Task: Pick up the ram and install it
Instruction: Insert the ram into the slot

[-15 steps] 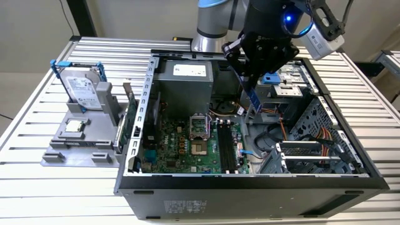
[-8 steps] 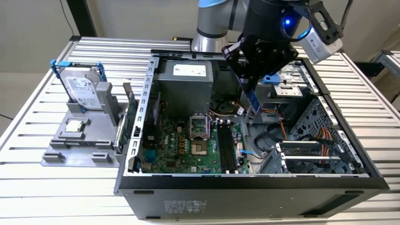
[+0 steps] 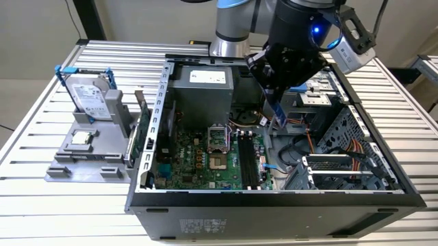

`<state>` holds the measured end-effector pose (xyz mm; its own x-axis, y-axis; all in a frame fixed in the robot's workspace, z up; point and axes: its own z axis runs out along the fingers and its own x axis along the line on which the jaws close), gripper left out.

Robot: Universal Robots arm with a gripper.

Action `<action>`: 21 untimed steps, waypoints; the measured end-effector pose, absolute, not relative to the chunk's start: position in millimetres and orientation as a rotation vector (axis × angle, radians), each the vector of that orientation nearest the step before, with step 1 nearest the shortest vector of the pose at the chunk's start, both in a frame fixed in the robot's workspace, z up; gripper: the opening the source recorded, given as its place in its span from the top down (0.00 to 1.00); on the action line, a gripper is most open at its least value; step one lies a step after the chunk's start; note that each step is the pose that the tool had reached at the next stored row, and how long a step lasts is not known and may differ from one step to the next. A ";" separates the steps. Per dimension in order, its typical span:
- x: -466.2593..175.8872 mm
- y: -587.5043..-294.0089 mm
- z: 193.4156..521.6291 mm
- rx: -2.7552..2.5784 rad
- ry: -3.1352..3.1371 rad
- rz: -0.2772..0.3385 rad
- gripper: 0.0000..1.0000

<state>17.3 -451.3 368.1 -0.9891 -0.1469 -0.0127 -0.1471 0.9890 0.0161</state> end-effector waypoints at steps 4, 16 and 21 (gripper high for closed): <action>19.0 -451.3 364.4 -0.216 3.122 0.027 1.00; 20.1 -451.3 359.3 -0.143 3.126 0.027 1.00; 20.1 -451.3 358.3 -0.143 3.126 0.026 1.00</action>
<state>20.1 -451.3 358.3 -0.9958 -0.0912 -0.0128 -0.0914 0.9957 0.0162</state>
